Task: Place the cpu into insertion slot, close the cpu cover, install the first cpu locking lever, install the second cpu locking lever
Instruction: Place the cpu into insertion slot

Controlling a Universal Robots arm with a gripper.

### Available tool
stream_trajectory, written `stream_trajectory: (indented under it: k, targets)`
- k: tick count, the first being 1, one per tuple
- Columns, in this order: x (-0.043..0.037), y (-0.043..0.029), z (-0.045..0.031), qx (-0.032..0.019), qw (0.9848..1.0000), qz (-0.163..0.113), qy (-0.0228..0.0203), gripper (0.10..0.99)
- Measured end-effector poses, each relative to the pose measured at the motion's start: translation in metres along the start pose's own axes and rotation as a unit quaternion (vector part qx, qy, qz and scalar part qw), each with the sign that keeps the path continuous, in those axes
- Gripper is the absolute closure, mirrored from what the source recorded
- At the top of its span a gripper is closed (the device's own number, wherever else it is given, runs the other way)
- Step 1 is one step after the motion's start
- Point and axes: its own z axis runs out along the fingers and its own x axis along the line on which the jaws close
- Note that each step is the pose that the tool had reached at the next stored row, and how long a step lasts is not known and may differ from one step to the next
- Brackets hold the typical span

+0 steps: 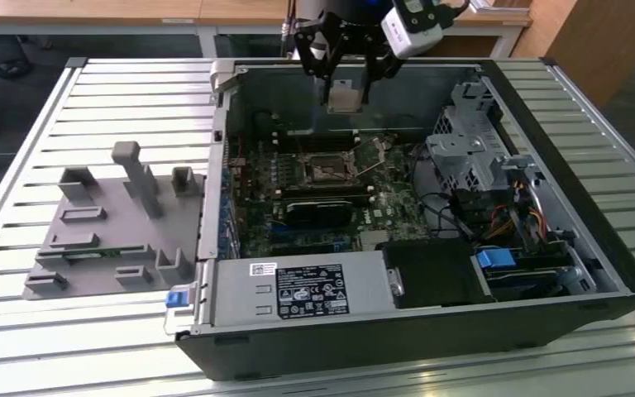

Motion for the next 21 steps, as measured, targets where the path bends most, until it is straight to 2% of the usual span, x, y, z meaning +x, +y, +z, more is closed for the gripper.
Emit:
stream_trajectory:
  k: [4, 8, 12, 16, 21]
  targets:
    - [0.0, 0.0, 0.0004, -0.0005, 0.9995, 0.032, -0.0029, 0.561]
    - [0.0, 0.0, 0.0005, -0.0008, 0.9988, 0.048, -0.0043, 0.561]
    - [0.0, -0.0001, 0.0007, -0.0012, 0.9968, 0.08, -0.0072, 0.561]
    - [0.0, -0.0001, 0.0011, -0.0017, 0.9934, 0.115, -0.0103, 0.561]
    - [0.0, -0.0001, 0.0015, -0.0025, 0.9873, 0.158, -0.0142, 0.561]
